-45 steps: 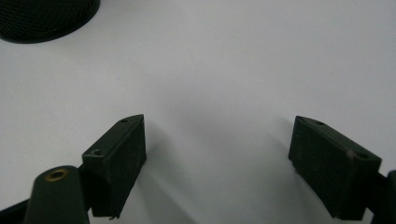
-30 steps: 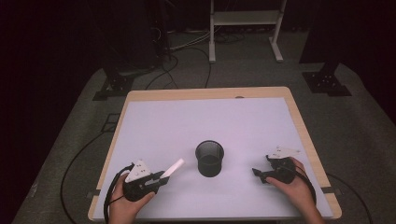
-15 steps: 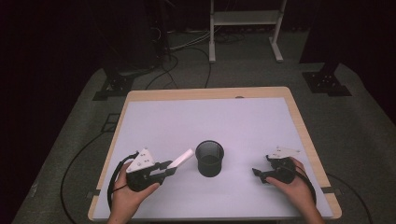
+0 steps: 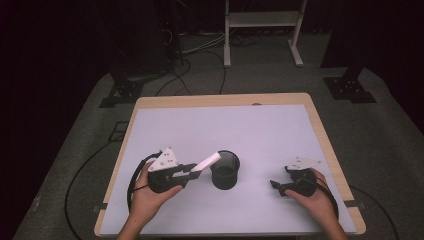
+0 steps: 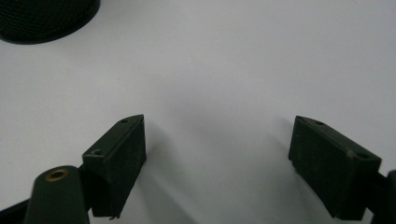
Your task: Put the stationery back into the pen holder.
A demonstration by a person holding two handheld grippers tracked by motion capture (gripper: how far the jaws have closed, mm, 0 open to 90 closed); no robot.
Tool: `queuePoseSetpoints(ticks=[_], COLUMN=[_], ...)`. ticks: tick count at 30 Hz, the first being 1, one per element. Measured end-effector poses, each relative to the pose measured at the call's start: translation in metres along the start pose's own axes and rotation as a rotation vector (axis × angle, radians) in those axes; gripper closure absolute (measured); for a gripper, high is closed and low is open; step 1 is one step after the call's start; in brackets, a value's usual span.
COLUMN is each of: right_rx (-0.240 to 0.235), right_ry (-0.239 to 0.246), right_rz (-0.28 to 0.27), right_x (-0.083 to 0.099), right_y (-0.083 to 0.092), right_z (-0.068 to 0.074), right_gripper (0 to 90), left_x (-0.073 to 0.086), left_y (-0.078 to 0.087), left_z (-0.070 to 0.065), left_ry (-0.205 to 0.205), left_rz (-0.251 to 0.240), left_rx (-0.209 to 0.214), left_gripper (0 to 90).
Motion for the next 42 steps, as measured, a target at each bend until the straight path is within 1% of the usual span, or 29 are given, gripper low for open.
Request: queuePoseSetpoints(ticks=[5, 15, 22, 28, 34, 42], right_rx=[0.0, 0.0, 0.0, -0.001, -0.001, -0.001], right_ry=[-0.001, 0.0, -0.001, -0.001, -0.001, -0.001], right_rz=[0.0, 0.0, 0.0, 0.0, -0.001, -0.001], right_x=[0.0, 0.0, 0.0, 0.0, 0.0, 0.0], right_y=[0.0, 0.0, 0.0, 0.0, 0.0, 0.0], right_z=[0.0, 0.0, 0.0, 0.0, 0.0, 0.0], right_gripper=[17.7, 17.7, 17.7, 17.7, 17.7, 17.7], left_x=[-0.003, -0.014, -0.019, -0.02, -0.023, -0.027], left_y=[-0.01, -0.023, -0.029, -0.034, -0.036, -0.041], left_z=[-0.002, 0.002, 0.003, 0.004, 0.005, 0.004], left_ry=[-0.005, -0.005, -0.004, -0.005, -0.007, -0.012], left_rz=[0.007, 0.019, 0.027, 0.042, 0.04, 0.047], left_rx=[0.018, 0.046, 0.054, 0.064, 0.061, 0.068], left_gripper=[71.2, 71.1, 71.1, 71.1, 71.1, 71.1])
Point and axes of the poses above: each handheld gripper's, and its own axes: y roughly backward along the jaws, x roughly out of its underside, z roughly to its left, the point moved 7 cm from there along -y, roughly forward along the jaws, and after that the axes turned 7 degrees about -x, right-handed, at the moved point
